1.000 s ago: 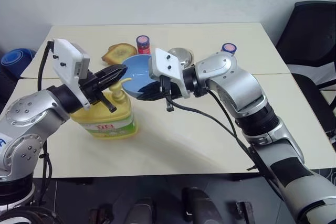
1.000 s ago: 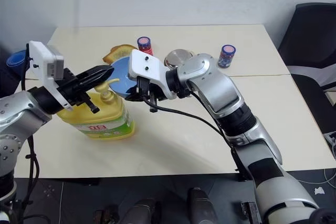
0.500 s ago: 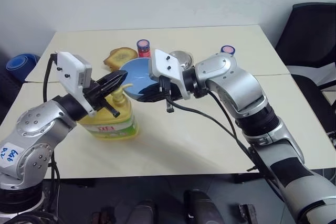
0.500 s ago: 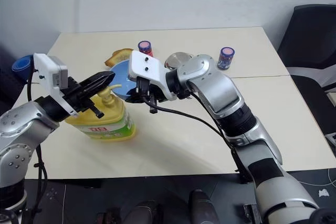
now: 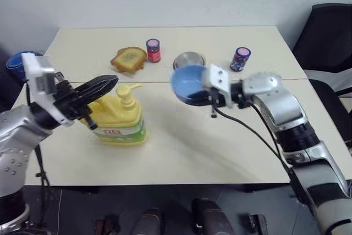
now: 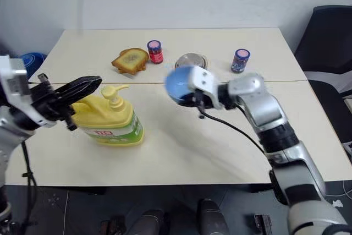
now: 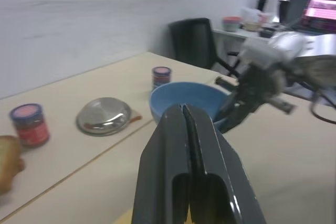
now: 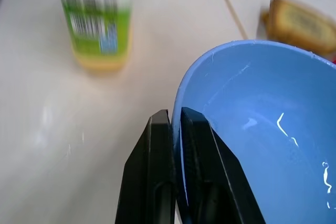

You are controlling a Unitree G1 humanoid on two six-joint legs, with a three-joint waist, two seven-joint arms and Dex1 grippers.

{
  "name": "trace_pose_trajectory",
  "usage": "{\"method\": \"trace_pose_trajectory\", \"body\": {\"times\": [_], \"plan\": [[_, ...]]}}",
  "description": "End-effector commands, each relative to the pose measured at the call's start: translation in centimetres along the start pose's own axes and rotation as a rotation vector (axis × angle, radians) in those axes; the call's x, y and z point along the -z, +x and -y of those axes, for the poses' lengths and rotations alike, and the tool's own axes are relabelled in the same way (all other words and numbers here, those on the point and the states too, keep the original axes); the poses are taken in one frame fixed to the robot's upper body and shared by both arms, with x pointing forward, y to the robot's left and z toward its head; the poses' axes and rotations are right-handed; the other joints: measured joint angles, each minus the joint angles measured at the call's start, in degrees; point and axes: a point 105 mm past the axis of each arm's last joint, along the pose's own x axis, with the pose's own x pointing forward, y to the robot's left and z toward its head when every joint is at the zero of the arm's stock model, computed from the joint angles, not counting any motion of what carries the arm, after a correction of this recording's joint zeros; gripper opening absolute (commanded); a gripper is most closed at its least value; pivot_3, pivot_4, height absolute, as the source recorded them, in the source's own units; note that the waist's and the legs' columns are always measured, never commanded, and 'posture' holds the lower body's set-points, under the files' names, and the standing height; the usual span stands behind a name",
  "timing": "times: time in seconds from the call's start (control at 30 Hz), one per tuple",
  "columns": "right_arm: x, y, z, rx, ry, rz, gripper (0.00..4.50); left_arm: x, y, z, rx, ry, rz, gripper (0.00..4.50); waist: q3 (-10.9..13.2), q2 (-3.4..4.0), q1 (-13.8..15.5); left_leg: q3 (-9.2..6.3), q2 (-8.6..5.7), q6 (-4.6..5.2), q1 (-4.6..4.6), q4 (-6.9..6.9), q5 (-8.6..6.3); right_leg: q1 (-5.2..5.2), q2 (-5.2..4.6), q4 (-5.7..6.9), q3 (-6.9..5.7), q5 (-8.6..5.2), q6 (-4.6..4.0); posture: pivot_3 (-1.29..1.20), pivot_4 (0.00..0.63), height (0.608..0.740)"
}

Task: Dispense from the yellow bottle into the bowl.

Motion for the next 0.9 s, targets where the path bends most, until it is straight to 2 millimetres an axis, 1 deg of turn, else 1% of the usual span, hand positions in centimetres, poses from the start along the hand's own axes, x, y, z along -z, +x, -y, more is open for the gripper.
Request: {"method": "trace_pose_trajectory", "body": {"times": [0.03, 0.1, 0.2, 0.37, 0.47, 0.5, 0.53, 0.57, 0.6, 0.67, 0.73, 0.8, 0.83, 0.87, 0.9], "plan": [[4.1, -2.3, -0.5, 0.016, -0.048, -0.027, 0.00, 0.3, -1.2, 2.1, 0.136, -0.023, -0.051, 0.04, 0.02, 0.01, -0.11, 0.00, 0.01, 0.00, 0.00, -0.02, 0.00, 0.00, 0.01, -0.02, -0.01, 0.00, 0.00, 0.00, 0.150, 0.740], [6.9, -2.9, -1.2, 0.022, -0.036, -0.059, 0.00, 1.4, -2.2, 2.2, 0.135, -0.045, -0.105, 0.04, 0.05, 0.05, -0.23, 0.03, 0.02, 0.00, 0.02, -0.04, 0.00, 0.00, 0.02, -0.03, 0.01, 0.00, 0.00, 0.00, 0.150, 0.740], [9.4, -3.1, -2.1, 0.035, -0.072, -0.074, 0.00, 3.3, -3.4, 2.8, 0.139, -0.053, -0.185, 0.04, 0.10, 0.14, -0.48, 0.10, 0.06, -0.03, 0.06, -0.02, 0.02, 0.00, 0.05, -0.18, 0.06, 0.00, 0.00, 0.00, 0.150, 0.740], [10.5, -3.7, -1.8, 0.115, -0.018, -0.025, 0.00, 5.2, -4.4, 3.3, 0.106, -0.083, -0.232, 0.04, 0.10, 0.13, -0.09, 0.16, 0.07, -0.07, 0.19, 0.02, 0.04, 0.07, 0.06, -0.01, 0.14, 0.00, -0.01, 0.00, 0.150, 0.740], [9.9, -4.6, -2.2, 0.133, -0.023, 0.058, 0.92, 7.7, -5.5, 3.8, 0.096, -0.119, -0.332, 0.00, 0.10, 0.13, 0.07, 0.16, 0.07, -0.04, 0.17, 0.02, 0.02, 0.07, 0.05, -0.03, 0.15, 0.00, -0.01, 0.00, 0.150, 0.740], [9.4, -5.0, -2.2, 0.148, -0.036, 0.095, 1.22, 8.5, -5.8, 3.9, 0.084, -0.123, -0.356, 0.29, 0.10, 0.14, 0.14, 0.15, 0.07, -0.03, 0.16, 0.00, 0.02, 0.07, 0.05, -0.07, 0.14, 0.00, -0.01, 0.00, 0.150, 0.740], [9.0, -5.5, -2.0, 0.172, -0.030, 0.128, 1.47, 9.0, -6.0, 3.8, 0.067, -0.116, -0.365, 0.39, 0.10, 0.14, 0.21, 0.13, 0.07, -0.03, 0.14, 0.00, 0.01, 0.07, 0.05, -0.11, 0.12, 0.00, -0.01, 0.00, 0.150, 0.740], [8.2, -6.1, -1.9, 0.204, -0.039, 0.181, 1.83, 9.5, -6.2, 3.8, 0.051, -0.127, -0.379, 0.63, 0.12, 0.17, 0.27, 0.13, 0.07, -0.01, 0.14, -0.01, 0.01, 0.08, 0.04, -0.15, 0.12, 0.00, -0.01, 0.00, 0.150, 0.740], [7.5, -6.9, -2.0, 0.231, -0.037, 0.234, 2.09, 10.3, -6.5, 4.0, 0.051, -0.128, -0.408, 0.87, 0.12, 0.17, 0.27, 0.14, 0.07, -0.01, 0.13, -0.01, 0.00, 0.09, 0.04, -0.15, 0.12, 0.00, 0.00, 0.00, 0.150, 0.740], [6.4, -8.5, -2.5, 0.268, -0.007, 0.329, 2.80, 11.3, -6.9, 4.6, 0.056, -0.132, -0.439, 1.51, 0.12, 0.18, 0.34, 0.12, 0.09, 0.00, 0.12, 0.01, 0.00, 0.09, 0.04, -0.15, 0.11, 0.00, 0.00, 0.00, 0.150, 0.740], [6.0, -9.8, -3.0, 0.317, 0.065, 0.376, 3.50, 11.7, -7.3, 4.4, 0.027, -0.104, -0.432, 2.12, 0.12, 0.18, 0.48, 0.12, 0.10, 0.01, 0.13, -0.03, -0.01, 0.10, 0.04, -0.16, 0.11, 0.00, 0.00, 0.00, 0.150, 0.740], [6.2, -11.2, -4.4, 0.327, 0.092, 0.365, 4.14, 12.5, -8.2, 3.9, -0.023, -0.050, -0.424, 2.72, 0.12, 0.19, 1.25, 0.12, 0.11, 0.02, 0.14, -0.02, -0.01, 0.12, 0.04, -0.17, 0.10, 0.00, 0.00, 0.00, 0.150, 0.740], [6.1, -11.8, -5.3, 0.328, 0.079, 0.358, 4.49, 13.1, -8.8, 3.9, -0.042, -0.029, -0.428, 3.07, 0.12, 0.20, 1.50, 0.12, 0.11, 0.02, 0.15, -0.01, -0.01, 0.13, 0.04, -0.17, 0.10, 0.00, -0.01, 0.00, 0.150, 0.740], [6.6, -12.0, -7.5, 0.291, 0.083, 0.331, 4.50, 13.8, -9.8, 3.8, -0.088, -0.015, -0.429, 3.32, 0.11, 0.19, 1.63, 0.12, 0.11, 0.02, 0.15, -0.03, -0.02, 0.13, 0.04, -0.20, 0.10, 0.00, 0.00, 0.00, 0.150, 0.740], [6.8, -12.1, -9.0, 0.264, 0.088, 0.312, 4.50, 14.4, -10.5, 3.9, -0.119, -0.007, -0.430, 3.32, 0.09, 0.22, 1.73, 0.12, 0.11, 0.03, 0.16, -0.05, -0.03, 0.14, 0.05, -0.23, 0.10, 0.00, 0.00, 0.00, 0.150, 0.740]]}}
